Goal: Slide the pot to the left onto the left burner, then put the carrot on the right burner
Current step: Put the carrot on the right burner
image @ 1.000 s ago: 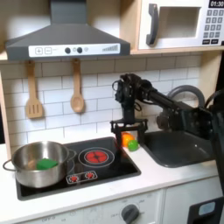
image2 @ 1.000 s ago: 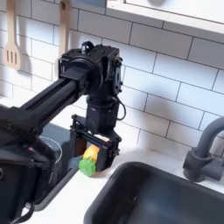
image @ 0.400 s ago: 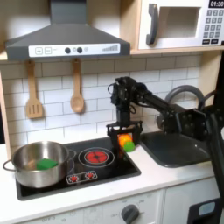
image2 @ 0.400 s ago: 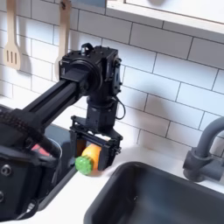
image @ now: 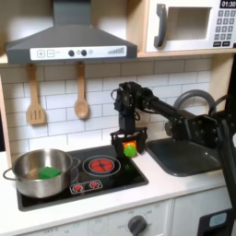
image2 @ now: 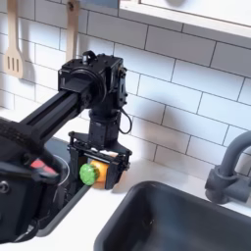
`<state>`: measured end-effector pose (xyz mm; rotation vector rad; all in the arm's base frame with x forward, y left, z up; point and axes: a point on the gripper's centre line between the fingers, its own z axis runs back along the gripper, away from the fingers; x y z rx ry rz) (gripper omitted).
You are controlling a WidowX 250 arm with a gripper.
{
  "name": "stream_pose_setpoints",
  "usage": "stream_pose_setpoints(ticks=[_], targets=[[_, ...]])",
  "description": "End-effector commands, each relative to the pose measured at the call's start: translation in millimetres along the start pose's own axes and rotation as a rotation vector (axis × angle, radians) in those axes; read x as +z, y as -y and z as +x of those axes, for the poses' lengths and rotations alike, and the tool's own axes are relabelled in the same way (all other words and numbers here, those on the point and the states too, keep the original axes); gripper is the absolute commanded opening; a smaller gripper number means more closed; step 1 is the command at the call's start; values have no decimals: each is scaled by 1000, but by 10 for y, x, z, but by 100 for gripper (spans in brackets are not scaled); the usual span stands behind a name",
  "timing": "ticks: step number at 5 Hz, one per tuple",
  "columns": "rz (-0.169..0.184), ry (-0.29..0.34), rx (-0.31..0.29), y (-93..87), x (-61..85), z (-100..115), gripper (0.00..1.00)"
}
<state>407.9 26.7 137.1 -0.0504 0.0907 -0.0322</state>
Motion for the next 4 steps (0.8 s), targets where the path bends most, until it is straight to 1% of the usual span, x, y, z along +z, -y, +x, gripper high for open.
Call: stream_pose_setpoints(ticks=[1,2,3,4], targets=[[-30,12,23,-4,6,-3,100],[-23,12,20,4,9,-5,0],[-26,21,34,-35,14,-9,0],[-20,23,41,-55,-3,-26,0]])
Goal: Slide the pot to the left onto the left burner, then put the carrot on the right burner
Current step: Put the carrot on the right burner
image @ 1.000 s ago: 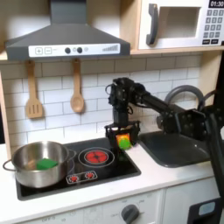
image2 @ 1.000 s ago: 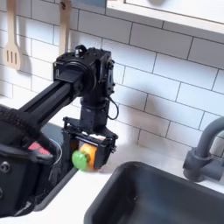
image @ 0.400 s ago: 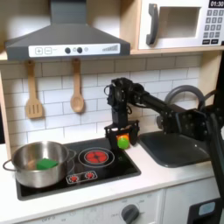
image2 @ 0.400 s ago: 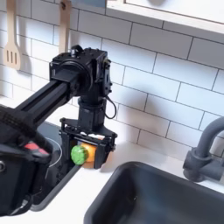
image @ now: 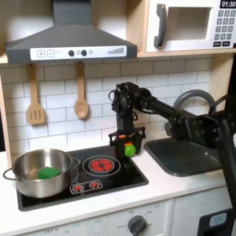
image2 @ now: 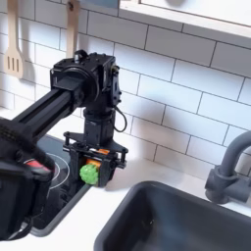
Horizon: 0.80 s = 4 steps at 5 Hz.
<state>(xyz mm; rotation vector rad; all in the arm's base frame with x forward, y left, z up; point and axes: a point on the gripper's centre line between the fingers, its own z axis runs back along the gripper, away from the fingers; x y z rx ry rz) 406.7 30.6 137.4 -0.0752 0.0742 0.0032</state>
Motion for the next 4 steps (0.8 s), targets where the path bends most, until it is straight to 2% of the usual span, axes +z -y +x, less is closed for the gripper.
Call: stream_pose_setpoints(ticks=[1,3,4], targets=[[-1,23,17,-3,42,-20,0],[-21,30,30,-6,132,-36,0],[-30,44,46,-31,230,-69,0]])
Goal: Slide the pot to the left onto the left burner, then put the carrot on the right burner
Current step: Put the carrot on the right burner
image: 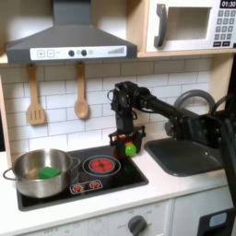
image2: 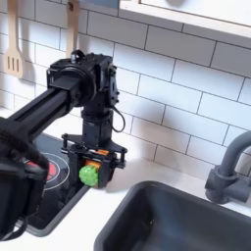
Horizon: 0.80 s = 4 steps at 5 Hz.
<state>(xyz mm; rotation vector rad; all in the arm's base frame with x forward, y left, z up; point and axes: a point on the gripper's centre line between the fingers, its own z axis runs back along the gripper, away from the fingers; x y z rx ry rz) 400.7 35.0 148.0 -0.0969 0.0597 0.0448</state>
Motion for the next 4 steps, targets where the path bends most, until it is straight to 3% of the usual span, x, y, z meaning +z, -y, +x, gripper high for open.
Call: stream_pose_setpoints(ticks=[1,3,4], targets=[[-5,62,12,-14,243,-17,0],[6,49,-4,-43,237,-98,0],[2,65,-2,-112,326,-207,0]])
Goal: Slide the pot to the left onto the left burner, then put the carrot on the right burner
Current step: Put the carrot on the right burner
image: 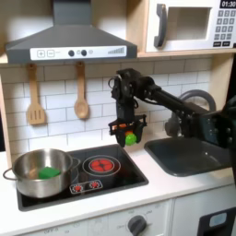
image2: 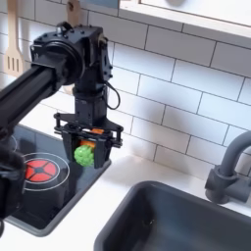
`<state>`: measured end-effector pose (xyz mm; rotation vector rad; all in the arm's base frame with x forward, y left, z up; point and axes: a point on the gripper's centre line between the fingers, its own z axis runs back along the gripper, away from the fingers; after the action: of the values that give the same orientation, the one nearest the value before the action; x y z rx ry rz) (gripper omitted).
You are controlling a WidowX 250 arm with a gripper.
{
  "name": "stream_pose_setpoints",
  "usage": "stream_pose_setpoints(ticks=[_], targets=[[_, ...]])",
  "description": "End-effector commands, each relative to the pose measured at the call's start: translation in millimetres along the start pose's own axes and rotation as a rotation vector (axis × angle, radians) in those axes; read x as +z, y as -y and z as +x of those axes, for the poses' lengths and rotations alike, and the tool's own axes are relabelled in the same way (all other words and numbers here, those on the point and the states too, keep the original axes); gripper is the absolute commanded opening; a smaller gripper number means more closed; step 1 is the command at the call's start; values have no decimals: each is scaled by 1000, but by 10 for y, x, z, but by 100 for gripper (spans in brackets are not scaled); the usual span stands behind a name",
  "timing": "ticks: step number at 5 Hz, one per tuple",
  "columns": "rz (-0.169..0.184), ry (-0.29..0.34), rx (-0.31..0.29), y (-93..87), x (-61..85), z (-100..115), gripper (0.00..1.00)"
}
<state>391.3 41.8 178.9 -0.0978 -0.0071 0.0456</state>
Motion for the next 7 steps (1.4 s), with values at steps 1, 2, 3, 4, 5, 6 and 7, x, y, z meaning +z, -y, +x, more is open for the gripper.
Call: stream_pose_setpoints(ticks=[1,2,3,4,5,6,7], targets=[[10,-2,11,-167,43,-158,0],[5,5,7,-228,78,-218,0],[11,-4,13,-311,55,-258,0],[18,0,18,-390,60,-290,0],[20,-13,14,-425,32,-318,0],[22,-25,15,-482,-17,-341,0],[24,-32,11,-509,-31,-355,0]])
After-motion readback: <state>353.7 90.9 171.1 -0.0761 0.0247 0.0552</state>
